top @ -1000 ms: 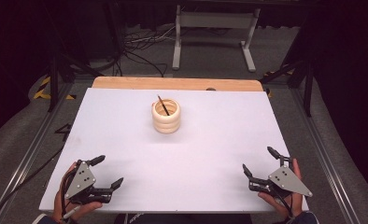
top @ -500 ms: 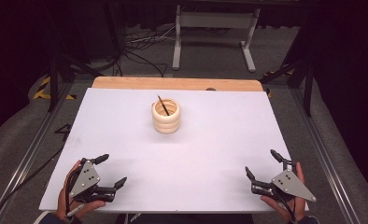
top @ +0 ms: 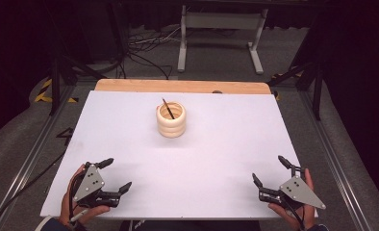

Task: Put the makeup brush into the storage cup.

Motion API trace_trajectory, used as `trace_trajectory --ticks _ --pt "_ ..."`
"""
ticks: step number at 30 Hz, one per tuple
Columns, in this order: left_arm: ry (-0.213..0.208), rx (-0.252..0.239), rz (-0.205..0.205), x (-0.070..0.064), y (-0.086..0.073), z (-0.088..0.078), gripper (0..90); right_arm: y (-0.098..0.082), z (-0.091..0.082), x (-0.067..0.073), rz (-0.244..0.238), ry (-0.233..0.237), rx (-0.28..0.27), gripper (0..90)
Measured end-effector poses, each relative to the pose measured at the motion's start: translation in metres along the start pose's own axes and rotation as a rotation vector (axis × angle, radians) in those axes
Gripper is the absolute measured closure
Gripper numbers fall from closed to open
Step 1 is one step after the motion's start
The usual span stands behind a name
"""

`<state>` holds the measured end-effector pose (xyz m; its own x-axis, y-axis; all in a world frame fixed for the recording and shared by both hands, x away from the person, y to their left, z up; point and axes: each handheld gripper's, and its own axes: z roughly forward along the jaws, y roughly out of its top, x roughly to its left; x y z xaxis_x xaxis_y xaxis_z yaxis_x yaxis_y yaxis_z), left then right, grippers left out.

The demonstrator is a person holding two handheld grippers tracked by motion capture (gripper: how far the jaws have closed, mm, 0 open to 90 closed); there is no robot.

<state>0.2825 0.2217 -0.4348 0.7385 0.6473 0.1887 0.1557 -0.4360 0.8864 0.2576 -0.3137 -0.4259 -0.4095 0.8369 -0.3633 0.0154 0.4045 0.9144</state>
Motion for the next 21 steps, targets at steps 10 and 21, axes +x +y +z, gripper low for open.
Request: trace_trajectory --ticks 10,21 --pt "0.003 -0.002 -0.009 -0.0006 -0.0003 -0.0004 8.8 0.0012 -0.0011 -0.0004 0.007 -0.002 -0.008 6.4" --pt "0.006 0.003 -0.011 -0.0001 0.0001 0.0012 8.8 0.0011 -0.001 -0.0011 0.014 -0.003 -0.006 6.6"
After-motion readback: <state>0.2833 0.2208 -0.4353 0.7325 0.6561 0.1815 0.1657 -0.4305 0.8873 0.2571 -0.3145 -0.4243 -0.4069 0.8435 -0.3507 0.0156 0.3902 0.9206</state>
